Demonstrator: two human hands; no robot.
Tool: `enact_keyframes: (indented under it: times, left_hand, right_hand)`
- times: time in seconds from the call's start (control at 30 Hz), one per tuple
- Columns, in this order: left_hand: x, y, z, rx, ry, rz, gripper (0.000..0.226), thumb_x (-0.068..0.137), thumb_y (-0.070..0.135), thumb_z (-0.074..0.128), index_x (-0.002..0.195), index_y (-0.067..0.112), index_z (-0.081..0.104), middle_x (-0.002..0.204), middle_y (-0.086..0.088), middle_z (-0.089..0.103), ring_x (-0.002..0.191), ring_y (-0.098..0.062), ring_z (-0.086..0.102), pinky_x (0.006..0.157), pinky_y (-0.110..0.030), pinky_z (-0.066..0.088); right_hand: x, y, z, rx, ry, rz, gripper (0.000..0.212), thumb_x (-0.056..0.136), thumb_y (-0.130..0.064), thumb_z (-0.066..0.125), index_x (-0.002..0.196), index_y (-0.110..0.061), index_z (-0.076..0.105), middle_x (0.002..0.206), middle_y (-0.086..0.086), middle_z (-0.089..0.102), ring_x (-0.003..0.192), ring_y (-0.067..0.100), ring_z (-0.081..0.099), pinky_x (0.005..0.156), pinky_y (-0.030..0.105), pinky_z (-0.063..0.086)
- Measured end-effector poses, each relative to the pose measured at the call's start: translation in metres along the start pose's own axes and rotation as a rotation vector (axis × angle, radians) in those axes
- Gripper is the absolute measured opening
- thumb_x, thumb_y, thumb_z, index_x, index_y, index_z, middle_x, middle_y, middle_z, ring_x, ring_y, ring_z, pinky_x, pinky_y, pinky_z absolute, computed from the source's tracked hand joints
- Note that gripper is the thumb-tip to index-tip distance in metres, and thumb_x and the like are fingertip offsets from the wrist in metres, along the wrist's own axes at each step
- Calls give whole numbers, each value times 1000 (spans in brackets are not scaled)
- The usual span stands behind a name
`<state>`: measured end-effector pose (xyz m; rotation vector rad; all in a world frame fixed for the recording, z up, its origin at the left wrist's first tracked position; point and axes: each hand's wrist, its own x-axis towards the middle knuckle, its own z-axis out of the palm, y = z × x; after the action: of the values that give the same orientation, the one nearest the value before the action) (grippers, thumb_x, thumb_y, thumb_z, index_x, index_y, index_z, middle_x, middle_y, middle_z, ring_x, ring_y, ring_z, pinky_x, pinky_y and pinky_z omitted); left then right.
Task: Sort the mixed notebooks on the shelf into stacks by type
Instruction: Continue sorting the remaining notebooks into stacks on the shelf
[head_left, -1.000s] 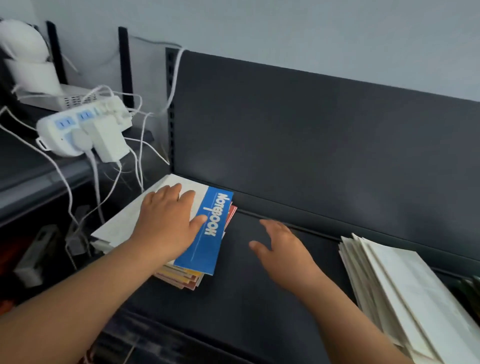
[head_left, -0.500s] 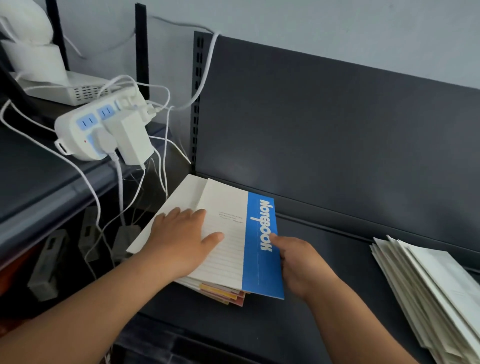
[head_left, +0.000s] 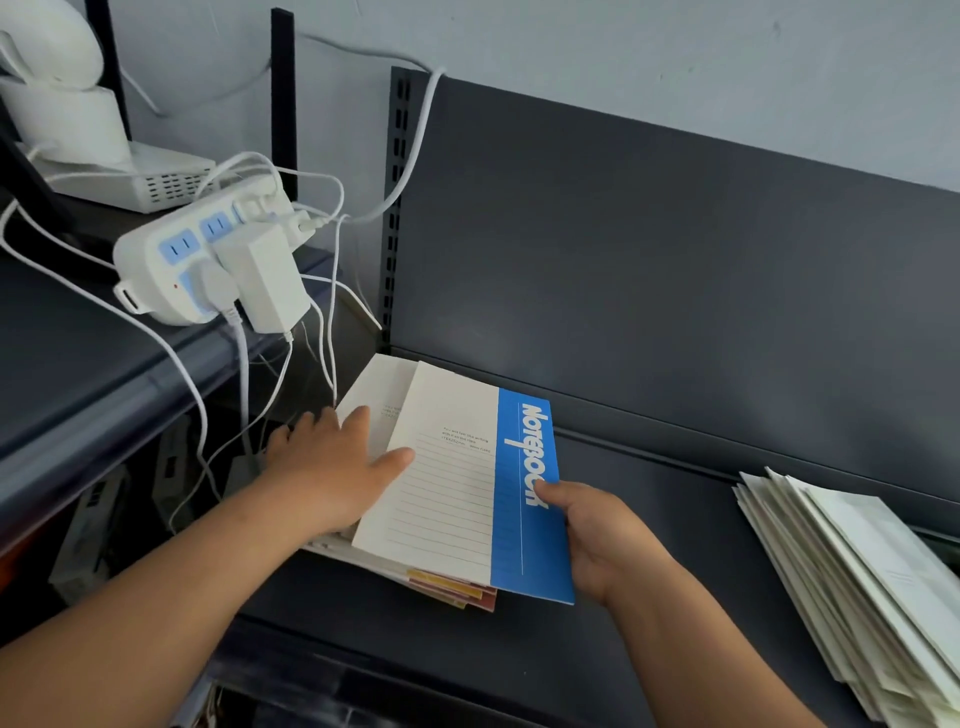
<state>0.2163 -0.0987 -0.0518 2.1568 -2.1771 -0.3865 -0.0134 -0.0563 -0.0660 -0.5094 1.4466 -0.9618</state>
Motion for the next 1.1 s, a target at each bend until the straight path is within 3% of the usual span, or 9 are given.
enact_keyframes:
  times: [0.2, 0.37, 0.5, 0.6, 0.73, 0.83, 0.97, 1.03, 1.1]
  left_hand:
    - [-21, 18, -1, -125, 41, 120, 58, 90, 66, 31, 130, 26, 43, 134, 4, 49, 136, -24, 32, 114, -46, 21]
    - [-28, 28, 4, -216, 22, 220, 52, 89, 64, 37, 129, 32, 45, 122, 12, 56, 116, -16, 48, 107, -43, 32]
    - [-27, 29, 6, -363, -7, 242, 47, 86, 63, 41, 123, 35, 49, 116, 18, 61, 108, -11, 55, 99, -42, 42]
    - [-29, 36, 7, -372, -7, 266, 36, 90, 57, 45, 119, 36, 50, 112, 21, 61, 103, -9, 57, 95, -42, 45]
    - [-33, 50, 7, -395, 13, 300, 34, 91, 50, 49, 122, 35, 48, 115, 20, 60, 106, -9, 56, 96, -42, 44]
    - [-38, 67, 2, -457, 55, 315, 39, 93, 44, 52, 128, 30, 44, 121, 16, 57, 107, -11, 54, 94, -40, 46]
    - [-48, 96, -6, -662, 21, 308, 51, 95, 40, 52, 141, 28, 33, 111, 22, 48, 101, -6, 48, 75, -24, 43]
    - [-53, 110, -7, -822, -81, 284, 54, 94, 41, 54, 143, 30, 31, 113, 21, 52, 106, -12, 56, 80, -29, 49]
    - [-56, 124, -5, -976, -181, 235, 47, 93, 40, 57, 136, 28, 42, 118, 11, 62, 107, -20, 62, 90, -43, 52]
  right_hand:
    - [2, 5, -3, -2, 28, -15, 26, 94, -18, 61, 117, -6, 59, 105, 16, 74, 95, 34, 71, 74, 46, 57]
    - [-2, 7, -12, 6, 59, 7, 19, 94, -13, 62, 111, -5, 60, 101, 16, 75, 91, 33, 71, 71, 47, 57]
    - [-6, 10, -23, 1, 71, 5, 19, 92, -8, 62, 111, -5, 60, 101, 16, 75, 96, 35, 71, 87, 54, 55]
    - [-12, 9, -32, -6, 68, -54, 13, 95, -7, 56, 107, -9, 61, 99, 14, 76, 92, 34, 71, 80, 51, 57]
    - [-22, 8, -45, -16, 70, -180, 17, 98, -8, 51, 111, -12, 62, 101, 10, 76, 93, 33, 73, 79, 55, 58]
    - [-36, 5, -58, -22, 87, -272, 16, 99, -8, 51, 110, -13, 62, 101, 7, 76, 92, 30, 73, 74, 50, 59]
    - [-58, -3, -80, -4, 109, -369, 15, 99, -8, 52, 108, -13, 63, 98, 6, 77, 85, 25, 75, 67, 43, 60]
    - [-69, -6, -94, 18, 113, -403, 17, 99, -7, 51, 109, -12, 64, 98, 6, 77, 84, 25, 75, 68, 43, 60]
    - [-79, -8, -109, 44, 116, -436, 18, 99, -7, 51, 110, -12, 64, 100, 7, 76, 86, 26, 74, 71, 45, 59]
